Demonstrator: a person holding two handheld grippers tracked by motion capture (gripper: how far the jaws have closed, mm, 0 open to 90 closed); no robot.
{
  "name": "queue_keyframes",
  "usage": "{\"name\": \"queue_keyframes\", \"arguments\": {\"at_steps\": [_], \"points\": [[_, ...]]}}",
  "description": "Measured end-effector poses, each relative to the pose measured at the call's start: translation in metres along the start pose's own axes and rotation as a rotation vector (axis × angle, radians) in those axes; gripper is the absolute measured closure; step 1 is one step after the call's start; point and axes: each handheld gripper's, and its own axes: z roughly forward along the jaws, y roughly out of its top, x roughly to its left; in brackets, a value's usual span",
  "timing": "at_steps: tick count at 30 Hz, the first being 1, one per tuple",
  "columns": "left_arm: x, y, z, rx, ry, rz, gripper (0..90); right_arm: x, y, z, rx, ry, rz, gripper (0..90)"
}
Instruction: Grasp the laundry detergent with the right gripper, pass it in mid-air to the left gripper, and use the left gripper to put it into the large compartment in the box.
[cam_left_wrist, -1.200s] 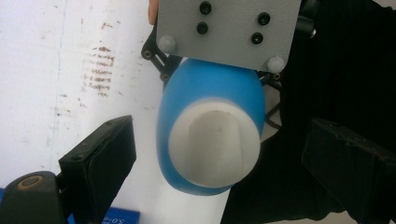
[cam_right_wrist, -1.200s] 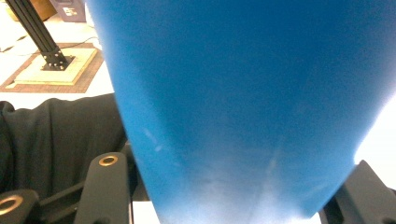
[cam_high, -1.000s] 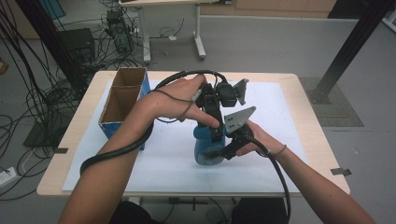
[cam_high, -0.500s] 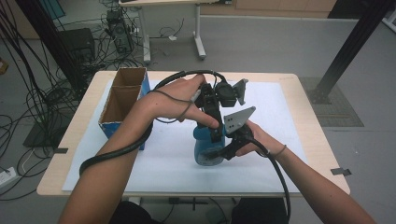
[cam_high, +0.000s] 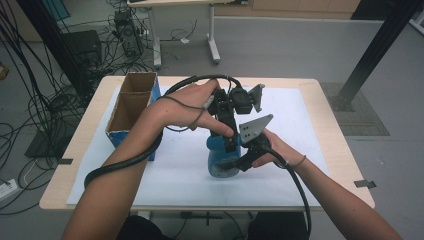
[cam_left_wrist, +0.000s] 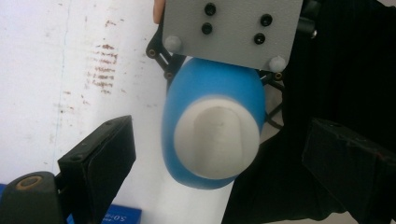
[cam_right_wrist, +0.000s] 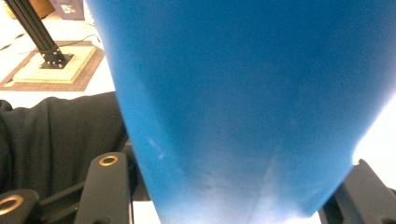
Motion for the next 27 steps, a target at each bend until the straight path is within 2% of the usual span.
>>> {"name": "queue_keyframes", "arguments": {"at_steps": [20,27], "points": [[0.0016,-0.0014,0.0002,0.001,-0.004,0.000,9.8,-0.0016,0.0011,0.0016,0.001,0.006,0.000,42.2],[0.0016,-0.0021,0.0033,0.013,-0.001,-0.003,9.8,-0.0034,0.0053,0.0017,0.007,0.009,-0.019,42.2]]}}
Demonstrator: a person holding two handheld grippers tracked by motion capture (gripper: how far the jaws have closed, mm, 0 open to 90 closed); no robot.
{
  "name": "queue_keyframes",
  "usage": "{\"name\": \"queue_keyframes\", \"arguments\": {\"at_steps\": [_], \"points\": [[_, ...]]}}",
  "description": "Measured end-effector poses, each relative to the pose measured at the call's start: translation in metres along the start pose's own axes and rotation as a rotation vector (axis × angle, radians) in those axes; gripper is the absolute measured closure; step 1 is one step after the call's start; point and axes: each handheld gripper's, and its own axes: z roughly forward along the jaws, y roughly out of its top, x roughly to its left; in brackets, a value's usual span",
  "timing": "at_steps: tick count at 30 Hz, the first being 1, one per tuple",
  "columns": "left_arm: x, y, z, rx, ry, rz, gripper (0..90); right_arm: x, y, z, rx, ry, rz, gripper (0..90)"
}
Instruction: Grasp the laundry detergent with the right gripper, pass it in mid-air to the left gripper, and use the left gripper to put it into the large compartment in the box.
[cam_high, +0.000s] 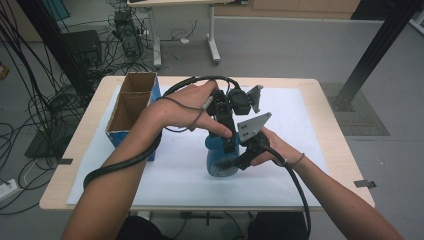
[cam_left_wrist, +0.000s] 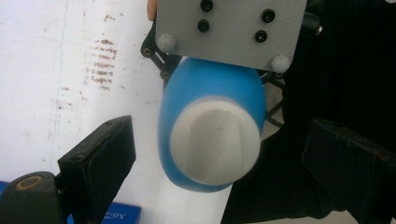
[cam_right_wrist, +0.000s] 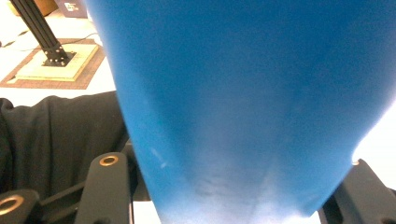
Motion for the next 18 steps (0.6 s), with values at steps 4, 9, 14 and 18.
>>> {"name": "queue_keyframes", "arguments": {"at_steps": [4,9,14,18], "points": [[-0.001,0.001,0.001,0.001,0.003,0.000,9.9,0.001,0.004,0.000,0.001,0.007,-0.004,42.3],[-0.002,0.002,0.003,0.014,0.001,0.013,10.1,0.001,0.006,-0.001,0.001,0.008,-0.009,42.2],[-0.003,0.003,0.006,0.025,0.008,0.017,11.2,0.002,0.009,-0.003,-0.004,0.002,-0.019,42.3],[-0.004,0.004,0.010,0.038,0.006,0.019,12.8,0.003,0.010,-0.004,-0.006,0.013,-0.007,42.3]]}}
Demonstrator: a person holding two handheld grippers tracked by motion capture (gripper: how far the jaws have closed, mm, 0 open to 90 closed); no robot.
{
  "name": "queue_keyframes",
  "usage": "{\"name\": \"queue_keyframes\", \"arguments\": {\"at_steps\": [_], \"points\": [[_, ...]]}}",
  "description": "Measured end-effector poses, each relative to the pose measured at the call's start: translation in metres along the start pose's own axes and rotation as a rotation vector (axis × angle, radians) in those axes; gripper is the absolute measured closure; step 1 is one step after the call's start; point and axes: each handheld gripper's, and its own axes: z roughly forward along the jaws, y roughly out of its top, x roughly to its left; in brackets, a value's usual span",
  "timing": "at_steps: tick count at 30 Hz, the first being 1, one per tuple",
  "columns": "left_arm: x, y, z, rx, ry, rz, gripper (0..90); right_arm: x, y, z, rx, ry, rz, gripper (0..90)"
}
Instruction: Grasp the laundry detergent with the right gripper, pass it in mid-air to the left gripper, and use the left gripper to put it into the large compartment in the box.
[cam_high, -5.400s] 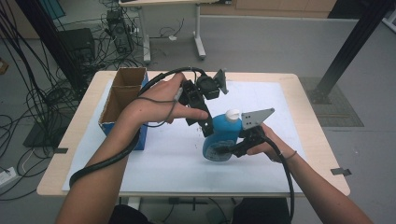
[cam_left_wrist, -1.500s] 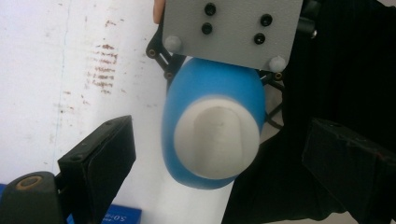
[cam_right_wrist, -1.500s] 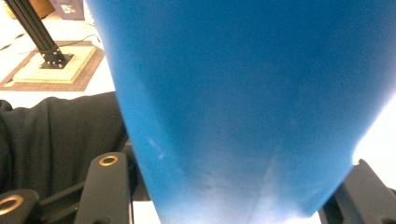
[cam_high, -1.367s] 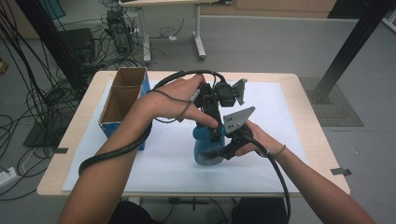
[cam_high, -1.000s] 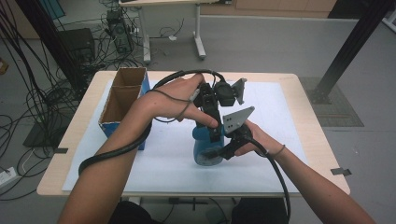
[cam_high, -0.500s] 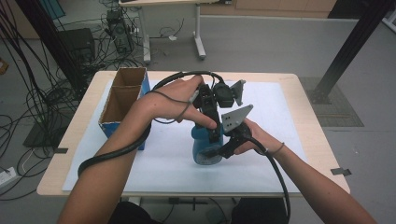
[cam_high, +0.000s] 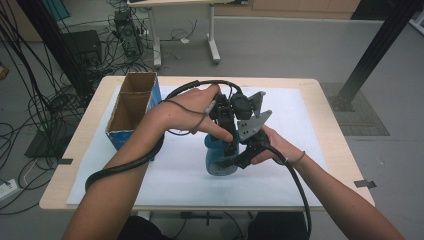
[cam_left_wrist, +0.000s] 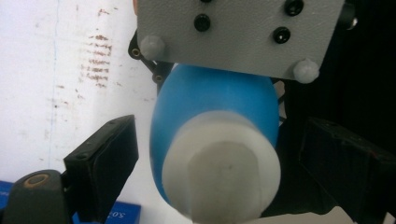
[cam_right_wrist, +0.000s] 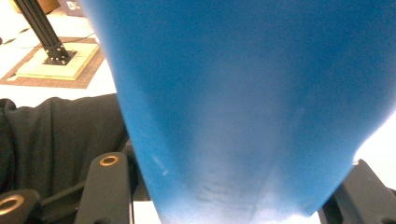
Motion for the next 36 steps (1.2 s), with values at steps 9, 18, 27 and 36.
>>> {"name": "queue_keyframes", "arguments": {"at_steps": [9,18,27,36], "points": [[-0.0011,0.0016,0.0016,0.021,0.008,0.008,23.7,0.0008,0.0015,0.0009,-0.001,-0.001,-0.010,42.3],[-0.0014,-0.0008,0.0016,0.024,0.025,0.016,36.2,0.0010,0.0020,0.0019,0.002,0.000,-0.019,42.4],[-0.0006,-0.0013,0.0013,0.028,0.021,0.012,36.4,0.0003,0.0025,0.0023,-0.003,-0.005,-0.027,42.4],[0.0004,-0.0008,0.0006,0.028,0.022,0.007,36.4,-0.0010,0.0024,0.0014,-0.005,-0.009,-0.026,42.5]]}}
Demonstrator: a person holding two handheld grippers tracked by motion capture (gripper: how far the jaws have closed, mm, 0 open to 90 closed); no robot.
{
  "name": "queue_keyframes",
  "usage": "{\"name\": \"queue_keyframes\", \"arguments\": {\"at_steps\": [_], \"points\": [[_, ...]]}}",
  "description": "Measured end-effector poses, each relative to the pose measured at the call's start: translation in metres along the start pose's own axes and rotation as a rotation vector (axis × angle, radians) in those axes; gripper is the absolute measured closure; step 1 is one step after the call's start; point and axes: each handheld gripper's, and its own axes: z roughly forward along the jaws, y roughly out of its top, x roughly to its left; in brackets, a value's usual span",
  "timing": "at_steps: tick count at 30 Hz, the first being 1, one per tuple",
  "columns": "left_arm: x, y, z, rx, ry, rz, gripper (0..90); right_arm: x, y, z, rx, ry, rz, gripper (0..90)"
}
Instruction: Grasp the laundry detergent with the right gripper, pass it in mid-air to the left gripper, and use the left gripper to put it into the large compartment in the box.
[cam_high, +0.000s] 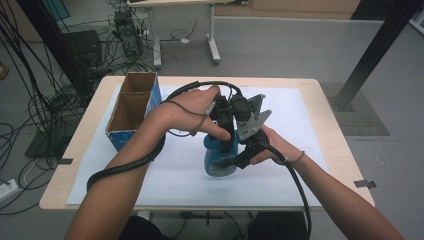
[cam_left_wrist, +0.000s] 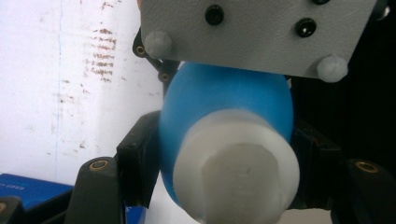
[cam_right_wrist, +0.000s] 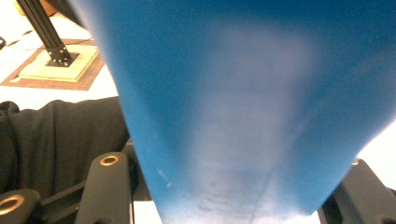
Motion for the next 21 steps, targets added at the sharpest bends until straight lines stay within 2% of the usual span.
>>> {"name": "queue_keyframes", "arguments": {"at_steps": [3,10,11,13,18,19,21], "points": [[0.0003,0.0000,-0.0002,-0.002,-0.001,-0.001,36.4,0.0010,0.0003,-0.0002,-0.006,0.011,0.016,42.5],[0.0003,-0.0003,-0.0007,0.001,0.002,0.001,36.5,0.0005,0.0007,0.0000,-0.010,0.009,0.012,42.5],[0.0006,-0.0007,-0.0003,-0.003,0.002,-0.001,36.5,-0.0008,0.0005,0.0002,-0.004,0.001,0.000,42.5],[0.0006,-0.0008,-0.0002,-0.002,0.003,-0.004,36.5,0.0002,0.0006,0.0005,-0.010,0.012,0.018,42.5],[0.0006,-0.0019,-0.0008,0.002,0.003,-0.007,36.5,-0.0002,0.0011,0.0015,-0.014,0.010,0.012,42.5],[0.0006,-0.0021,-0.0011,0.001,0.003,-0.009,36.5,-0.0014,0.0010,0.0016,-0.009,0.000,-0.004,42.5],[0.0007,-0.0024,-0.0013,-0.001,0.004,-0.008,36.5,-0.0008,0.0012,0.0013,-0.006,0.003,0.004,42.5]]}}
